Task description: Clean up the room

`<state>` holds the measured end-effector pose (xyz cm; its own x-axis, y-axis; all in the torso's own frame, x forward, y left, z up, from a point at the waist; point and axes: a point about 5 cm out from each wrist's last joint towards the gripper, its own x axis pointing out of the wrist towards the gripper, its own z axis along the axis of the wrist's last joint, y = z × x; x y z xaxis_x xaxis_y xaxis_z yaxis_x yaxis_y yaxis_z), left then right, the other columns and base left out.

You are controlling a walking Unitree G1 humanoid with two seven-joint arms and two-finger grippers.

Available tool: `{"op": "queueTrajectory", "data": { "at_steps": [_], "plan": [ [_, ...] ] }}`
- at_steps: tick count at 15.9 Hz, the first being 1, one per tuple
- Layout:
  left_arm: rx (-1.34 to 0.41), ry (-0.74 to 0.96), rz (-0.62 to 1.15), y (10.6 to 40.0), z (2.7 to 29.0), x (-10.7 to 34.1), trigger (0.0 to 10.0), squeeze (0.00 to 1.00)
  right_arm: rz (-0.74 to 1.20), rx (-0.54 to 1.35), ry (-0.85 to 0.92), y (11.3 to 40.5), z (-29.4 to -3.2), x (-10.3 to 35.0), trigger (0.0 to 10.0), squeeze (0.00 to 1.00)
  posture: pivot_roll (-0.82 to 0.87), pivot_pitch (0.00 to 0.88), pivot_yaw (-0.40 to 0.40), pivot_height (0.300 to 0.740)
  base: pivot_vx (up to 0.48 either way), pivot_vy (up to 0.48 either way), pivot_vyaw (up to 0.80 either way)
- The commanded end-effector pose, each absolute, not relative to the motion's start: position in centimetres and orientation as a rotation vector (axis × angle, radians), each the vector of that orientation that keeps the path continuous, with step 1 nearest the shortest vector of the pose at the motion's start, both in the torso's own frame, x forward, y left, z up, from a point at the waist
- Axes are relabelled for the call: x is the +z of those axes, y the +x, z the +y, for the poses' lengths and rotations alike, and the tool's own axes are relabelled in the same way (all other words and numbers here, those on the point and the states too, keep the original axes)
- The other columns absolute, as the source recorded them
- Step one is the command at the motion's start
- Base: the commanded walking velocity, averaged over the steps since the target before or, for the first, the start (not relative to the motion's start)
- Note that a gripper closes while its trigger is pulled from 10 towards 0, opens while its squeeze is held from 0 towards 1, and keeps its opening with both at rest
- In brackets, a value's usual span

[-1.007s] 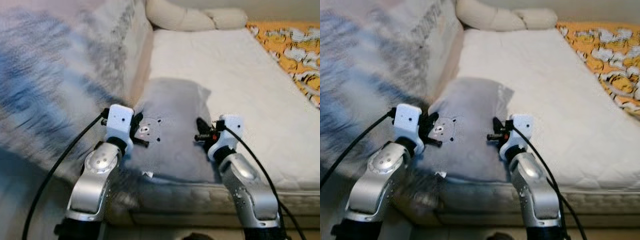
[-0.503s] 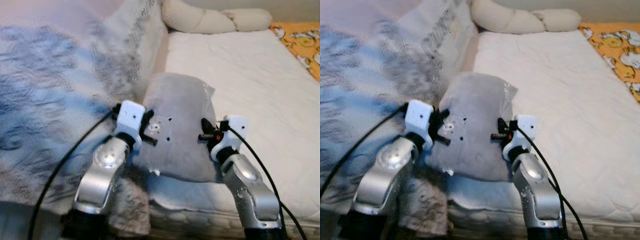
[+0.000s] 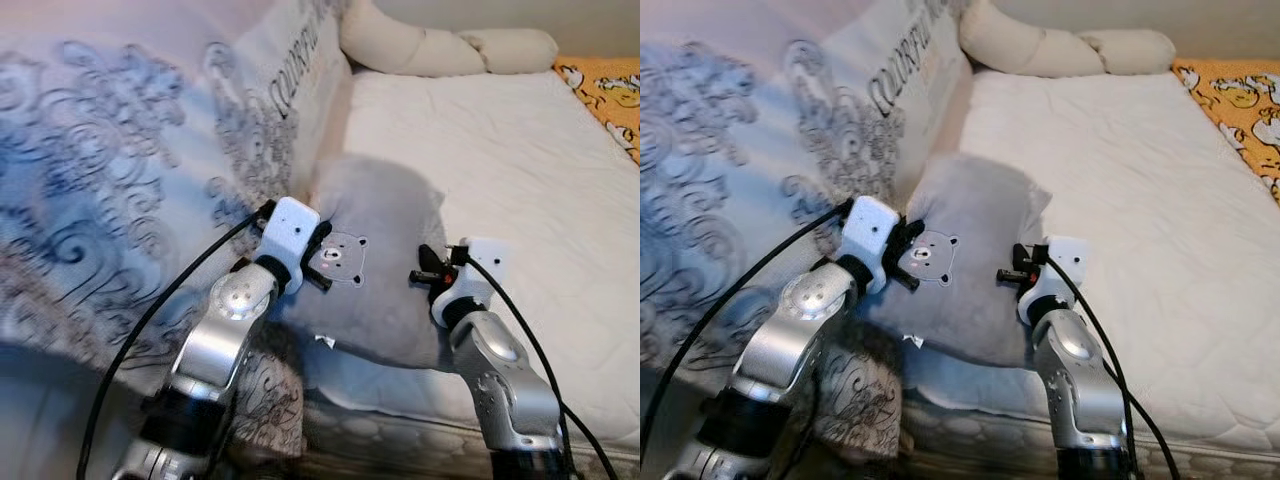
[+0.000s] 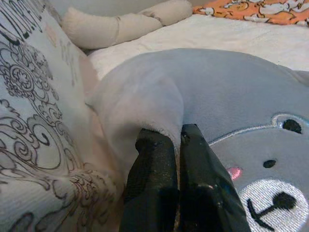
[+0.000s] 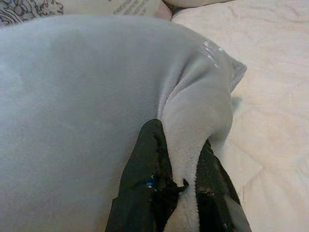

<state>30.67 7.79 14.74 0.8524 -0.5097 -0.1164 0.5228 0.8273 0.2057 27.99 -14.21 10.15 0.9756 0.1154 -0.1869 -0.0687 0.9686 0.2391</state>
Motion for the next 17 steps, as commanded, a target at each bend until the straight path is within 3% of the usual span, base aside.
{"op": "queueTrajectory", "data": {
  "at_steps": [1,5,11,12,13,17],
  "plan": [
    [-0.592,0.26,-0.004,31.0,6.7,15.9,10.0,0.0,0.154,0.093,0.221,28.8,-14.0,11.0,10.0,0.0,0.02,0.0,0.053,0.74,0.0,0.0,0.0],
    [-0.629,0.342,0.008,33.4,5.4,15.5,10.0,0.0,0.242,0.068,0.182,31.4,-14.4,8.6,10.0,0.0,0.03,0.0,0.059,0.74,0.0,0.0,0.0],
    [-0.561,0.464,-0.024,35.4,5.6,16.6,10.0,0.0,0.309,0.122,0.146,33.7,-14.2,6.8,10.0,0.0,0.04,0.0,0.083,0.74,0.0,0.0,0.0],
    [-0.502,0.529,-0.055,35.9,6.3,17.5,10.0,0.0,0.318,0.155,0.12,34.8,-13.7,6.8,10.0,0.4,0.08,0.0,0.093,0.74,0.0,0.0,0.0],
    [-0.476,0.564,-0.081,35.8,6.8,17.8,10.0,0.0,0.322,0.176,0.102,35.2,-13.3,6.7,10.0,0.97,0.11,0.0,0.093,0.74,0.0,0.0,0.0],
    [-0.431,0.561,-0.111,33.3,7.0,18.3,10.0,0.0,0.339,0.254,0.101,35.1,-11.8,6.3,10.0,1.0,0.16,0.0,0.075,0.74,0.0,0.0,0.0]
  ]
}}
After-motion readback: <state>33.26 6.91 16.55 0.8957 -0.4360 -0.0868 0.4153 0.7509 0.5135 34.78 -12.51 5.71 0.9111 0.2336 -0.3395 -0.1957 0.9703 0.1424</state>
